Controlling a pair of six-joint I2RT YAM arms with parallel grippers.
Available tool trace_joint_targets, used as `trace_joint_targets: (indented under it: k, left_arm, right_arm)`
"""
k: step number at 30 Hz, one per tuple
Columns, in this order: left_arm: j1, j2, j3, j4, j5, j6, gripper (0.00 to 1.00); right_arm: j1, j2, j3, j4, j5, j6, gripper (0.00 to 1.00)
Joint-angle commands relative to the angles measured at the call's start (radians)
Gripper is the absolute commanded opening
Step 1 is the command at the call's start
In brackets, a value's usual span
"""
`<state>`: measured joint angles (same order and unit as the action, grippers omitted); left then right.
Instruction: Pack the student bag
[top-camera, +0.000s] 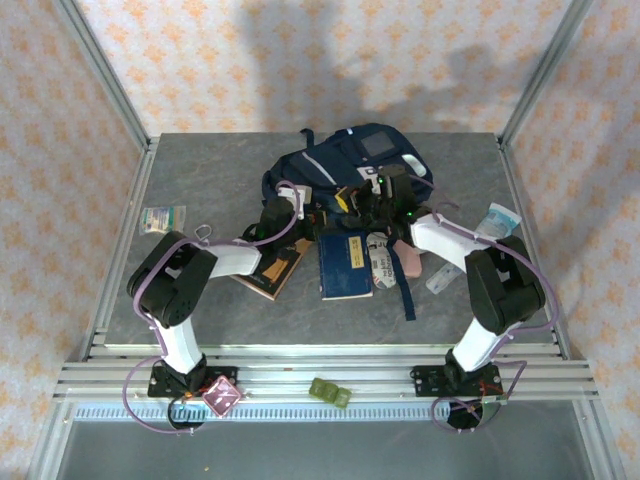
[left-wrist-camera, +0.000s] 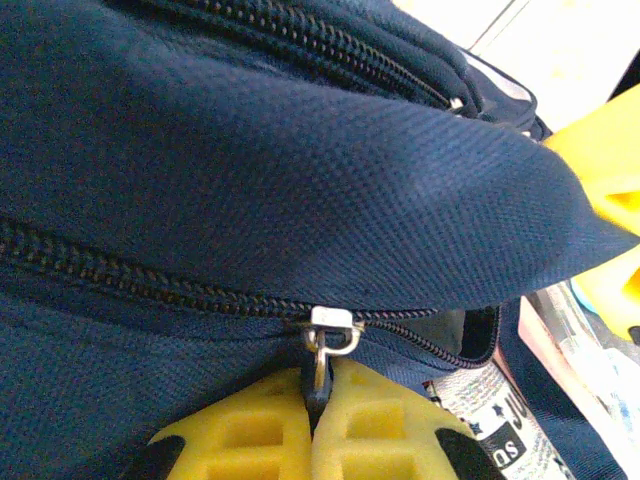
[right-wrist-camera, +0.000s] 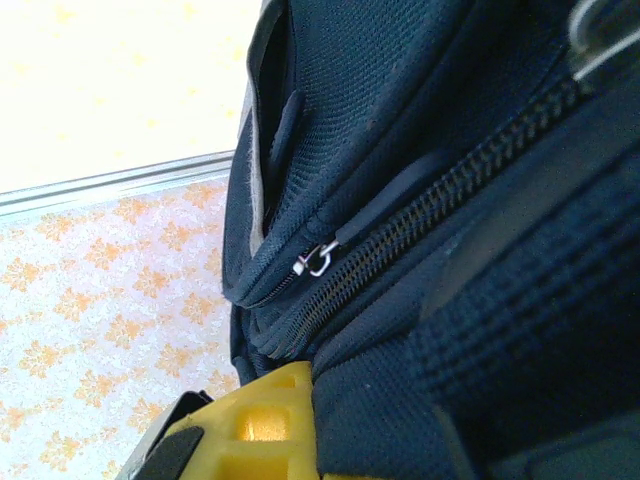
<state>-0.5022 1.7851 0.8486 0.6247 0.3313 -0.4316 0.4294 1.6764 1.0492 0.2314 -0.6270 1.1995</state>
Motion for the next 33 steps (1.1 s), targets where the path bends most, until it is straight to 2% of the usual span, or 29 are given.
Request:
trace_joint_targets:
  k: [1,10,15,19,29,33]
  left_arm:
    - [0.016,-0.067,0.006,-0.102,-0.069,0.046,0.0]
    - [0.087,-0.216,-0.116,-0.249,-0.15,0.08,0.0]
    - [0.091,-0.249,-0.098,-0.342,-0.255,0.111,0.0]
    - [0.079,-0.264,-0.086,-0.385,-0.221,0.125,0.0]
    - [0.014,-0.405,-0.042,-0.483,-0.145,0.179,0.0]
    - [-0.021,-0.402,-0.028,-0.494,-0.129,0.173,0.0]
  right_arm:
    - [0.006,-0.041,0.033,0.069,-0.02,-0.035,0.0]
    - [-0.038,-0.062,-0.046,0.041,0.026,-0.088,0.0]
    - [-0.044,-0.061,-0.066,0.028,0.026,-0.113,0.0]
    - [-0.052,-0.04,-0.041,0.003,0.022,-0.152,0.0]
    - [-0.083,0.082,0.214,-0.166,-0.049,-0.334,0.0]
    - [-0.105,0.096,0.232,-0.19,-0.059,-0.367,0.0]
